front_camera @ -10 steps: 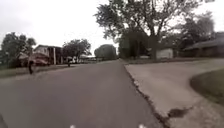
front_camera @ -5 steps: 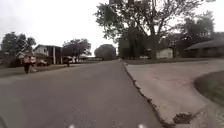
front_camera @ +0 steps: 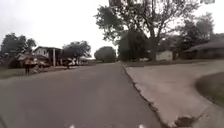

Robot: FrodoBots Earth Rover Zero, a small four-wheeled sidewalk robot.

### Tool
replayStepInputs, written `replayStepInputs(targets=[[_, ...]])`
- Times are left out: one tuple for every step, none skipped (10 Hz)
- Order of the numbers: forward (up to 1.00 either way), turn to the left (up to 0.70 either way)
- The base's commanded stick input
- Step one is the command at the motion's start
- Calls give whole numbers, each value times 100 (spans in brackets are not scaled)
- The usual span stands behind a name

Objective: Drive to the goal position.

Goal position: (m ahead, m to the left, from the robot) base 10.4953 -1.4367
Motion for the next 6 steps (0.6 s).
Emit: replayStepInputs(targets=[[71, 0], [10, 0], [12, 0], [17, 0], [23, 0], [100, 0]])
